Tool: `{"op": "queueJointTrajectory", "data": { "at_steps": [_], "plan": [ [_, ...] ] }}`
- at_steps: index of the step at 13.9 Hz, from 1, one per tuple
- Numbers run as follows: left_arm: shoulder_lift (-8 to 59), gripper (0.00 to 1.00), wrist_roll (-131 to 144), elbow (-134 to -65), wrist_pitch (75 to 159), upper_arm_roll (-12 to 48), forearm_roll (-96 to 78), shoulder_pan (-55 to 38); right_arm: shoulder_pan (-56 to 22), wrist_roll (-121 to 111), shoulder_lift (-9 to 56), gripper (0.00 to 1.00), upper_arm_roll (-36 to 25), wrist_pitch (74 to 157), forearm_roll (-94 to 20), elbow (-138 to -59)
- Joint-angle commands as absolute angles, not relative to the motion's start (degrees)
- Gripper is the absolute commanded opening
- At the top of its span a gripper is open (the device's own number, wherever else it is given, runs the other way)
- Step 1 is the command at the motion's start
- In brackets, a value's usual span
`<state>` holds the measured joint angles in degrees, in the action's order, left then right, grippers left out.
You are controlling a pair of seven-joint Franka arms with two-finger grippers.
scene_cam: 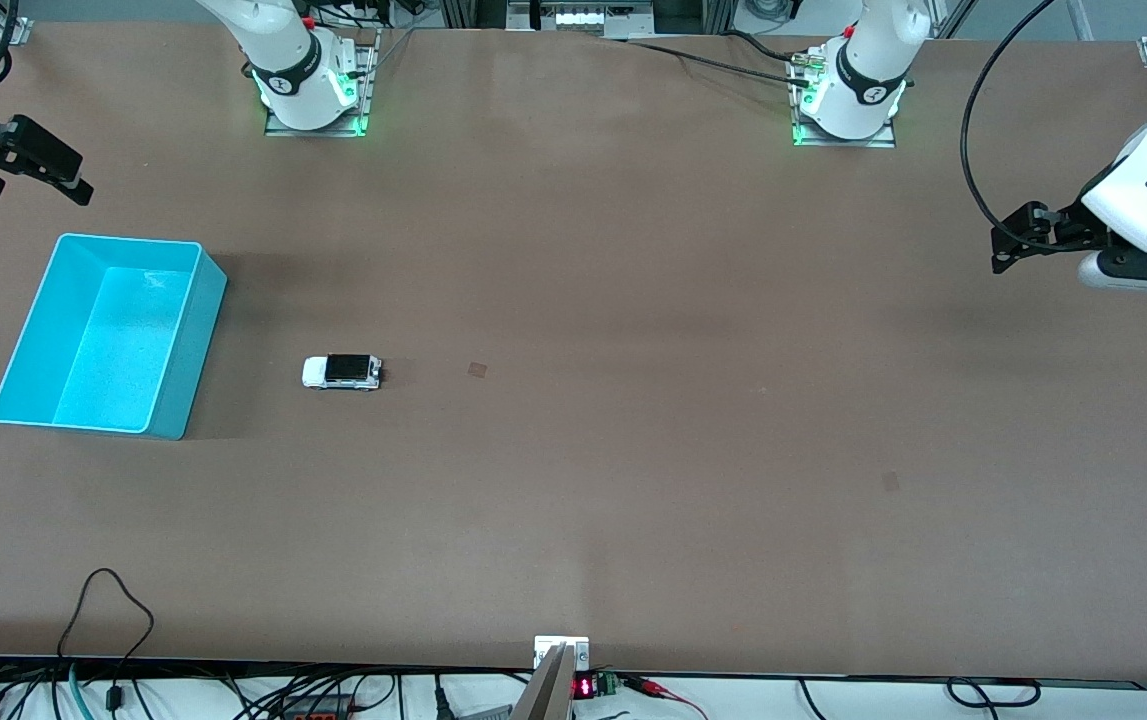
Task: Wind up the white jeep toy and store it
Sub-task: 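Move the right gripper over the rolled jeep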
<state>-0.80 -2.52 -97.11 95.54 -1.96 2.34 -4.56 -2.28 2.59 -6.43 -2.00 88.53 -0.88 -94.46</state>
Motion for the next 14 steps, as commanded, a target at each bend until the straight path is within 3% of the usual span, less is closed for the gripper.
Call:
{"op": "queueJointTrajectory", "data": {
  "at_steps": [1,7,14],
  "plan": [
    [0.00,1.00,-2.29,-95.01,93.08,-2.72,1.93,-5.45,-2.46,-7.25,-4.67,1.00,-1.59,85.97,-1.67,-94.75],
    [0.00,1.00,-2.55,-95.01,92.90,-2.81,1.93,-5.36,-7.02,-31.86,3.50,1.00,-1.49,86.83,-1.23,-94.22],
    [-0.09,1.00,-2.46,-94.92,92.46,-2.81,1.93,-5.36,-8.96,-69.66,15.98,1.00,-1.41,99.03,-5.88,-94.92]
  ]
}}
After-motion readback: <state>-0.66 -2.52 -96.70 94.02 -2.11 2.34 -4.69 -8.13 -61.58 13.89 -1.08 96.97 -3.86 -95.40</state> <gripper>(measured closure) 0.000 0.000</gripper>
